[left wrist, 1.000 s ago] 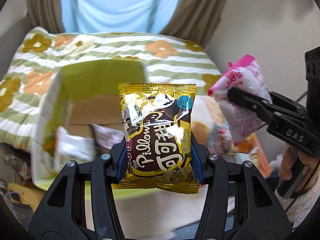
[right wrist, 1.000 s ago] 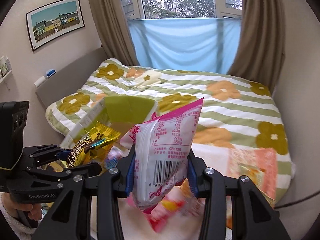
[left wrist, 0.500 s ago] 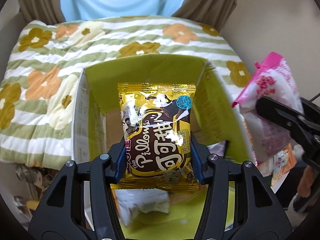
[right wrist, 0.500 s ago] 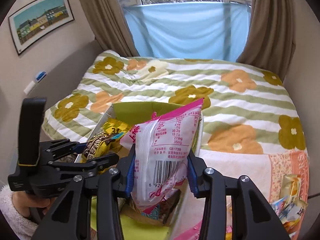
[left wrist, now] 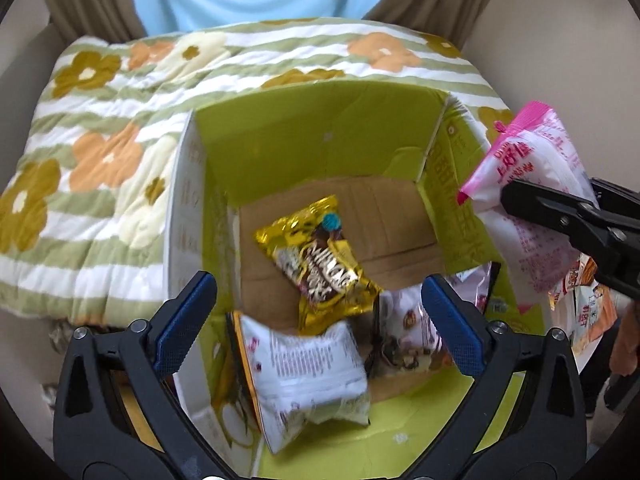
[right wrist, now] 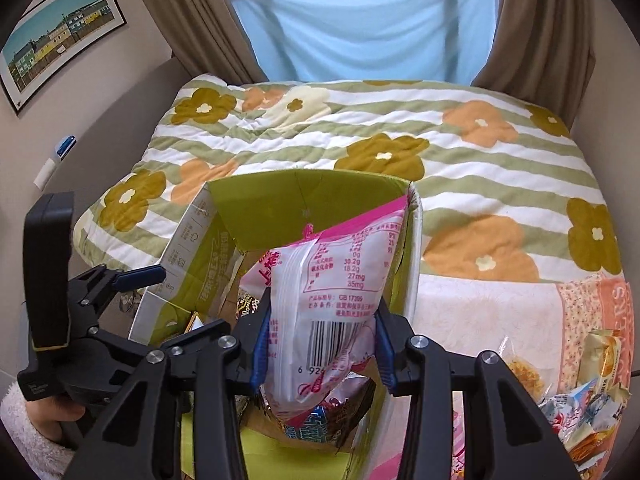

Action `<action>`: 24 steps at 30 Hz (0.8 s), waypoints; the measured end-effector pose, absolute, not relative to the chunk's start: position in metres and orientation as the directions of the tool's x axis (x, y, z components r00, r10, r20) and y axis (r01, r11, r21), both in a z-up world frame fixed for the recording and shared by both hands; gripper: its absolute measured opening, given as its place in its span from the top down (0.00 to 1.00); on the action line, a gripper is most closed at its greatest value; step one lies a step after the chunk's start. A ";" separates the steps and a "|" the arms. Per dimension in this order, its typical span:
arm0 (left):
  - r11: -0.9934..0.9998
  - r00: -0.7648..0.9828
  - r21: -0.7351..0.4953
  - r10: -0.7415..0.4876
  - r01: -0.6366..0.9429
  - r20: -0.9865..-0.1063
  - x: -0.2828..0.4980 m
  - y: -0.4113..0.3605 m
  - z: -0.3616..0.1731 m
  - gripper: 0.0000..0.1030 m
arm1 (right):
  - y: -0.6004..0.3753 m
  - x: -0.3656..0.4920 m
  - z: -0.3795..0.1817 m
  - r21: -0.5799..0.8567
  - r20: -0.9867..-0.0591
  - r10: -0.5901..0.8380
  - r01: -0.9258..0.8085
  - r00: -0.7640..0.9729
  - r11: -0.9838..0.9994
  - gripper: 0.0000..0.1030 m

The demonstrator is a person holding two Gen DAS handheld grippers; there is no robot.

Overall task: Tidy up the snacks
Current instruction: 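Carry both bags into the cardboard box and open both tools, then move both tools back over the remaining snacks on the table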

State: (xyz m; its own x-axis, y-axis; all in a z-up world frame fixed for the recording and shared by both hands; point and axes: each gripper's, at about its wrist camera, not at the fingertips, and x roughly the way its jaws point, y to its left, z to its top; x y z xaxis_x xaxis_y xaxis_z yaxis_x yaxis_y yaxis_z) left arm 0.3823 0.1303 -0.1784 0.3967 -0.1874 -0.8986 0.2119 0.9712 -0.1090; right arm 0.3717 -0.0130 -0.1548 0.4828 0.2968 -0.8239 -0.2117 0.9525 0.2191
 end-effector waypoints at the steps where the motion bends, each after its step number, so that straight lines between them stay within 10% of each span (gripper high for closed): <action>1: 0.974 0.396 -0.109 -0.181 0.199 -0.900 0.378 0.132 -0.179 0.01 | -0.014 0.373 -0.156 0.229 -0.824 0.305 -0.212 0.477 0.950 0.61; 14: 0.984 0.412 -0.123 -0.166 0.127 -0.896 0.349 0.149 -0.183 0.01 | 0.006 0.384 -0.176 0.236 -0.833 0.343 -0.283 0.435 0.930 0.59; 16: 0.983 0.415 -0.137 -0.175 0.120 -0.893 0.346 0.152 -0.181 0.01 | 0.010 0.384 -0.176 0.231 -0.822 0.347 -0.293 0.451 0.928 0.50; 18: 0.983 0.422 -0.144 -0.179 0.114 -0.889 0.339 0.155 -0.178 0.01 | 0.011 0.382 -0.172 0.243 -0.800 0.366 -0.301 0.475 0.922 0.06; 24: 0.981 0.420 -0.160 -0.191 0.109 -0.887 0.324 0.160 -0.175 0.01 | 0.019 0.364 -0.163 0.211 -0.766 0.371 -0.339 0.525 0.917 0.00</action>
State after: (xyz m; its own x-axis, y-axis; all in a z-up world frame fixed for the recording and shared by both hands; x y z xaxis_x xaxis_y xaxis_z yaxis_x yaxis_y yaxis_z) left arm 0.3236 0.1597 -0.1747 0.4203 -0.1911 -0.8870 0.1092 0.9811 -0.1597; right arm 0.3641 0.0186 -0.1629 0.5252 0.3706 -0.7660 -0.3387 0.9168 0.2113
